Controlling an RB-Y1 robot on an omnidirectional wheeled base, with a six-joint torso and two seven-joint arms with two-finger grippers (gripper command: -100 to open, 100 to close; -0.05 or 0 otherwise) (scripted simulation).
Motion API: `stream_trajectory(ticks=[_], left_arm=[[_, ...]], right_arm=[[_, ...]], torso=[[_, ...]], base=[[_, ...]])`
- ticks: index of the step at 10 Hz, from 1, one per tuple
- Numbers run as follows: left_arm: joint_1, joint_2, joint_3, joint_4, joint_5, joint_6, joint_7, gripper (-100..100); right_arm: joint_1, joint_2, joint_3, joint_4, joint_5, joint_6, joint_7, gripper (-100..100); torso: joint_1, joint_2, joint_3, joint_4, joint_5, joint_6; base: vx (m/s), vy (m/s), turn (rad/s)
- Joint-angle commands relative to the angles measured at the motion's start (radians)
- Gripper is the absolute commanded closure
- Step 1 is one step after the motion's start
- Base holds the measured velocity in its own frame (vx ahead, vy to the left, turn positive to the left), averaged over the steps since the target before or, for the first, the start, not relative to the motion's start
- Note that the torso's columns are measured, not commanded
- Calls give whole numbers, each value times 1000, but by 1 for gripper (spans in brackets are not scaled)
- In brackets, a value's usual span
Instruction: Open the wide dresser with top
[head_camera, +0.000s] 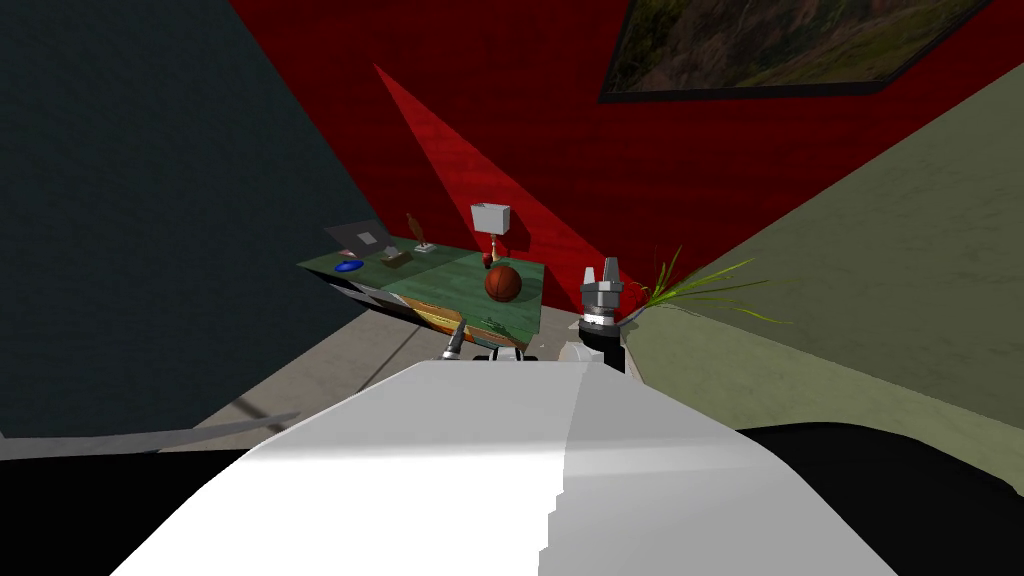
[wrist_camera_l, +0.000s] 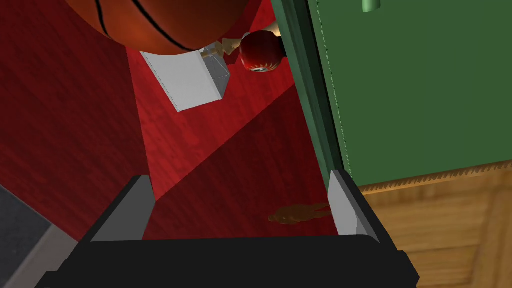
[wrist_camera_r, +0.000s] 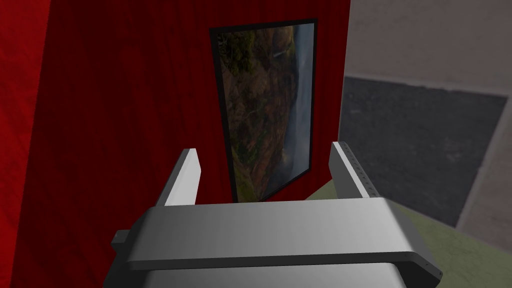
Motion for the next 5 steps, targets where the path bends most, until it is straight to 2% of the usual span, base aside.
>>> stream_trajectory(ticks=[1,5], left_arm=[[-3,0,0,5,0,-2,0,-100],[-3,0,0,5,0,-2,0,-100]], right_arm=[[0,0,0,0,0,0,0,0],[0,0,0,0,0,0,0,0]], torso=[[0,0,0,0,0,0],[0,0,0,0,0,0]], base=[[-4,-6,17],[2,4,-11]])
